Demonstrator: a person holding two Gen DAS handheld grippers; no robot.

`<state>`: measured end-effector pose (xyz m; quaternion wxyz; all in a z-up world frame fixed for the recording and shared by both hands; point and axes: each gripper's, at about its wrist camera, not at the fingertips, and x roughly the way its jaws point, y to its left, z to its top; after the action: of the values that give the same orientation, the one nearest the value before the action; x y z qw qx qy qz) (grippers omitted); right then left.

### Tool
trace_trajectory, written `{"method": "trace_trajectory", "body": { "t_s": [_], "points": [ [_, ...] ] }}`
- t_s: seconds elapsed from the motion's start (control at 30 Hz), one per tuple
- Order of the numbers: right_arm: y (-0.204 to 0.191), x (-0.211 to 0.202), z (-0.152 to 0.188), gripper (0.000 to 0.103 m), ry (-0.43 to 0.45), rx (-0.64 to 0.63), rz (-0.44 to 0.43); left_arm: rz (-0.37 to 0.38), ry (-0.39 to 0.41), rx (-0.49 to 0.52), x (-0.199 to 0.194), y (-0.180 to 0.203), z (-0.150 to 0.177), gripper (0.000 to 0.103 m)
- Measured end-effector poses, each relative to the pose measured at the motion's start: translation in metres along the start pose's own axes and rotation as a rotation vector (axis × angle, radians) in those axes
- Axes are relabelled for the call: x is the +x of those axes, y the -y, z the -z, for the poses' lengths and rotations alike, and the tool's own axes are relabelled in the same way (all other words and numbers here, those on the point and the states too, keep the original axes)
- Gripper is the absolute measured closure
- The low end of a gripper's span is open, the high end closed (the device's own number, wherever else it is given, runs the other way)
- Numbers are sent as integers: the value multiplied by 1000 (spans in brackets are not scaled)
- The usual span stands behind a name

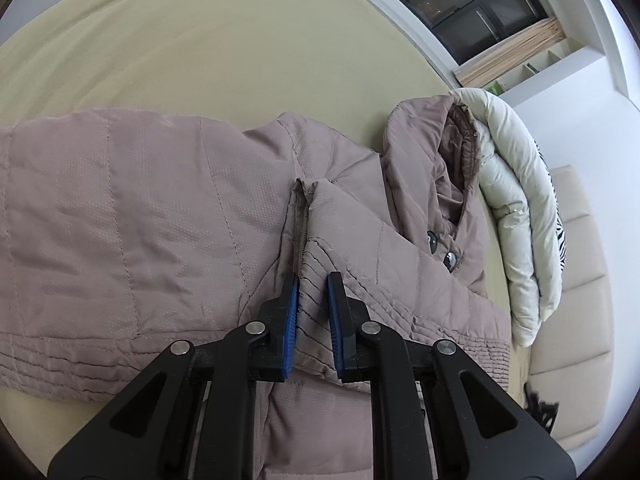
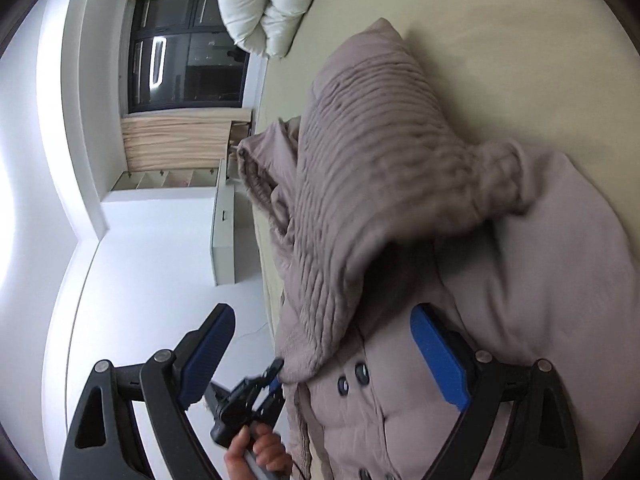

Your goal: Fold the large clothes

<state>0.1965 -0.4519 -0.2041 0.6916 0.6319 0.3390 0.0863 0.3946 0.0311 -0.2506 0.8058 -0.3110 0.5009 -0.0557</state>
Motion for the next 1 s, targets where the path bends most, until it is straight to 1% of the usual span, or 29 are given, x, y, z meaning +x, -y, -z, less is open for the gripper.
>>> {"method": "trace_trajectory", "body": {
  "t_s": [0.07,0.13,0.2,0.3,0.37,0.4,0.47,0.53,0.57,0.6,0.63,0.67,0.7,0.77,0.8,0.9,0.97,1.0],
  "points": [
    [-3,1,-15,11,54,-3,-1,-13,0,-2,-1,-4,2,90],
    [-2,-3,-36,13,140,-1,41,-25,-2,-7,4,-6,4,90],
    [3,-9,-50,14,208,18,54,-26,-11,-11,8,-8,6,90],
    [26,-10,-68,17,178,137,-17,-42,-20,2,18,-6,10,90],
    [33,-10,-72,22,163,143,-52,-49,-23,8,21,-4,12,90],
    [35,-11,-71,26,161,140,-60,-52,-25,15,22,-4,12,90],
    [38,-16,-68,31,151,116,-67,-58,-29,32,22,-2,13,90],
    [29,-25,-58,30,134,58,-12,-67,-32,51,23,0,13,90],
    [26,-38,-53,30,132,28,37,-70,-33,56,25,2,12,90],
    [19,-47,-46,22,132,13,68,-73,-33,60,26,3,12,90],
    [10,-57,-37,17,133,3,80,-76,-32,65,27,3,13,90],
    [5,-66,-33,17,141,-12,73,-78,-31,71,27,4,13,90],
    [-9,-74,-28,15,159,-51,68,-82,-29,78,28,5,14,90],
    [-41,-78,-27,10,183,-143,74,-83,-29,86,28,6,14,89],
    [-54,-73,-30,8,184,-179,68,-83,-31,89,28,6,14,89],
    [-88,-37,-47,8,133,-280,52,-97,-28,104,30,8,15,89],
    [-94,-12,-56,8,97,-309,35,-109,-26,121,32,9,15,88],
    [-91,4,-63,7,95,-315,59,-117,-25,130,34,10,15,86]
  ]
}}
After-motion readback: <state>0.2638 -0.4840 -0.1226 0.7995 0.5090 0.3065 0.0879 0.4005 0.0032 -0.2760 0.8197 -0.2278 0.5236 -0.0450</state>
